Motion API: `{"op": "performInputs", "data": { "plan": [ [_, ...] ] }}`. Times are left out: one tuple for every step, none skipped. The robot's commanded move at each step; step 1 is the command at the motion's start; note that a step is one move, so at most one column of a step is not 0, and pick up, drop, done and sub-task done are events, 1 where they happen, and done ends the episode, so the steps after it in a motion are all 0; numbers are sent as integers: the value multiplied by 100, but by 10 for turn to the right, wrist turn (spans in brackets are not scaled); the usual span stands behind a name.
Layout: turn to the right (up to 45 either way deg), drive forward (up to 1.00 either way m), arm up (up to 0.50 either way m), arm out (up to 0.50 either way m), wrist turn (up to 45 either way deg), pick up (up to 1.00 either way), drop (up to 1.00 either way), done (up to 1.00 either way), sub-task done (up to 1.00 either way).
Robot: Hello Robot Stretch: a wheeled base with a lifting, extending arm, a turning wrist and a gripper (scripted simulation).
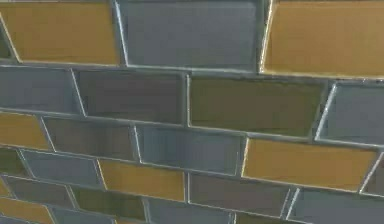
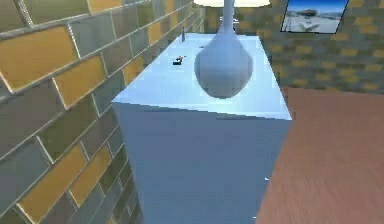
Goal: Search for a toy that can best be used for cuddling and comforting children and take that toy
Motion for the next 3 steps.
{"op": "performInputs", "data": {
  "plan": [
    [-450,0,0,0,0,0,0,0,0],
    [-450,0,0,0,0,0,0,0,0],
    [-450,0,0,0,0,0,0,0,0]
  ]
}}
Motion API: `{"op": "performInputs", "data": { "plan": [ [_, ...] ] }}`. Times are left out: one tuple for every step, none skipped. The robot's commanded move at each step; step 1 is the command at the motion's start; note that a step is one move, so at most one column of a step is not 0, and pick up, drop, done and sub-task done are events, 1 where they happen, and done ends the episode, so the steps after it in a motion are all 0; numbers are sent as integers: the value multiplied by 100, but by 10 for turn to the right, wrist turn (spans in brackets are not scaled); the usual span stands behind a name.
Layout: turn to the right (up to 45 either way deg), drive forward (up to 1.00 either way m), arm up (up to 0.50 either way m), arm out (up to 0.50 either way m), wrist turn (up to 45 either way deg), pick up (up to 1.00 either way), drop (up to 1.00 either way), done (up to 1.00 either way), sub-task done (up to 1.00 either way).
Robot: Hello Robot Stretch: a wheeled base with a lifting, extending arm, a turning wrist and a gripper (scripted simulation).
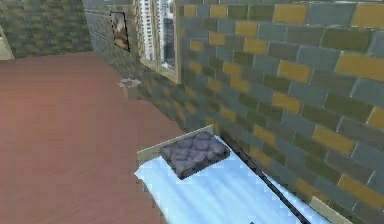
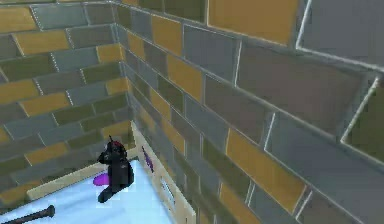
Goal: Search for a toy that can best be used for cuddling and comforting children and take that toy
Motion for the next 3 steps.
{"op": "performInputs", "data": {
  "plan": [
    [-240,0,0,0,0,0,0,0,0],
    [0,0,50,0,0,0,0,0,0],
    [0,0,10,0,0,0,0,0,0]
  ]
}}
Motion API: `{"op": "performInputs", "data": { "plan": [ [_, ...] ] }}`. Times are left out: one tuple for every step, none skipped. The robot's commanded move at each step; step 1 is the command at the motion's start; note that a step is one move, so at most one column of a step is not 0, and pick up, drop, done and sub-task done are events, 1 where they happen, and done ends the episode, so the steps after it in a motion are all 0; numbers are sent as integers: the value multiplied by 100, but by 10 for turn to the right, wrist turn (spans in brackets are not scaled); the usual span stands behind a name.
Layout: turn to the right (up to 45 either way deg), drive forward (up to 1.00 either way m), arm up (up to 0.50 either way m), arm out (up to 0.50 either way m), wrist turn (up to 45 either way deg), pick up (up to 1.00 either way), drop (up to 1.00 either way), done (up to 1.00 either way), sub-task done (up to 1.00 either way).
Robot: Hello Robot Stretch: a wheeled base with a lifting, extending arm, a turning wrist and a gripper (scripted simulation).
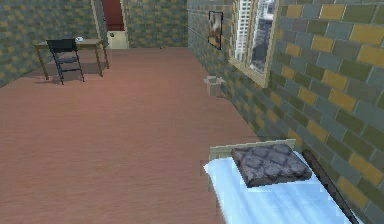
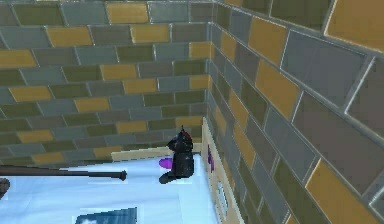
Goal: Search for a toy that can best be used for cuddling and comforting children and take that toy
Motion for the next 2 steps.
{"op": "performInputs", "data": {
  "plan": [
    [0,0,0,44,0,0,0,0,0],
    [0,0,0,0,450,0,0,0,0]
  ]
}}
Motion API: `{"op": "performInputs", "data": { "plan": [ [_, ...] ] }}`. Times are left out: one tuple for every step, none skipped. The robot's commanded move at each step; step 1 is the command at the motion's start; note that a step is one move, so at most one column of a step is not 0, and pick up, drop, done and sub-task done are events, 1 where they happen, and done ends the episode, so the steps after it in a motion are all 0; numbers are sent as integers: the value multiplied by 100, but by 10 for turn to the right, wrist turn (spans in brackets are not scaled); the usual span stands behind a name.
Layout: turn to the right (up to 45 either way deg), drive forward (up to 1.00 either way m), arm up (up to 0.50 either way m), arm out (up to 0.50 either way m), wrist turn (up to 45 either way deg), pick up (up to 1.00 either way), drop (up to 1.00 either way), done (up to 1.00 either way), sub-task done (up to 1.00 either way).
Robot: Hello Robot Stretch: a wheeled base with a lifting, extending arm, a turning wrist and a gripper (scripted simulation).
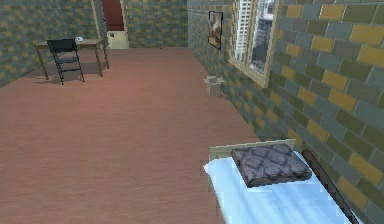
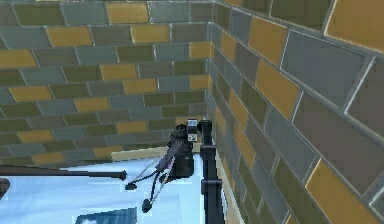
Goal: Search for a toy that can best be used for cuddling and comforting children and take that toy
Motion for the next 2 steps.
{"op": "performInputs", "data": {
  "plan": [
    [0,0,0,0,450,0,0,0,0],
    [0,0,0,0,450,0,0,0,0]
  ]
}}
